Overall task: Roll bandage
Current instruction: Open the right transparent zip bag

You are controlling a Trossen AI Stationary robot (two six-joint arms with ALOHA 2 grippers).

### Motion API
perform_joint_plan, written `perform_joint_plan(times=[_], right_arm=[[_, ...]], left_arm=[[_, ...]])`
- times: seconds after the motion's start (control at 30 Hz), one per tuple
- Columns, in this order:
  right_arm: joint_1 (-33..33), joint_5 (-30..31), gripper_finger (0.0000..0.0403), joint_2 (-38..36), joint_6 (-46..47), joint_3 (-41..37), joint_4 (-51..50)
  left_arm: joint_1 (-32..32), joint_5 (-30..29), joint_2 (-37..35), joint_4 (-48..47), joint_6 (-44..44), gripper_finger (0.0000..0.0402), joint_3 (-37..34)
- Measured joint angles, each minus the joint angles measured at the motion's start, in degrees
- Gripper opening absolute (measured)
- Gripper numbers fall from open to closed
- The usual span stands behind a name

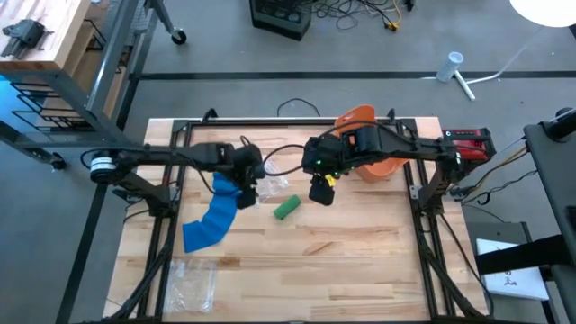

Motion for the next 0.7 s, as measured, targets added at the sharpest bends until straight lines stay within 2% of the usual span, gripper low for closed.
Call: perform_joint_plan(times=[0.17,0.3,0.4,0.5,0.6,0.7], right_arm=[[0.1,0.0,0.0163,0.0,2.0,-1.2,0.2],[0.4,0.0,0.0165,-0.5,3.3,-1.2,0.2],[0.7,0.0,0.0164,-1.0,4.2,-1.2,0.2],[1.1,0.0,0.0160,-1.2,6.0,-1.3,0.1],[1.9,0.0,0.0158,-1.3,7.1,-1.3,-0.1],[2.7,0.0,0.0159,-1.3,8.0,-1.3,-0.1]], left_arm=[[-0.4,-2.7,0.0,9.3,4.7,0.0273,-7.4],[-0.4,-8.7,0.0,7.6,14.0,0.0288,-9.9],[-0.4,-12.8,0.0,6.1,18.6,0.0287,-11.3],[-0.4,-14.0,0.0,6.6,26.3,0.0278,-13.7],[-0.4,-14.2,0.0,10.2,34.7,0.0265,-17.2],[-0.5,-17.7,-0.2,15.1,39.7,0.0253,-19.8]])
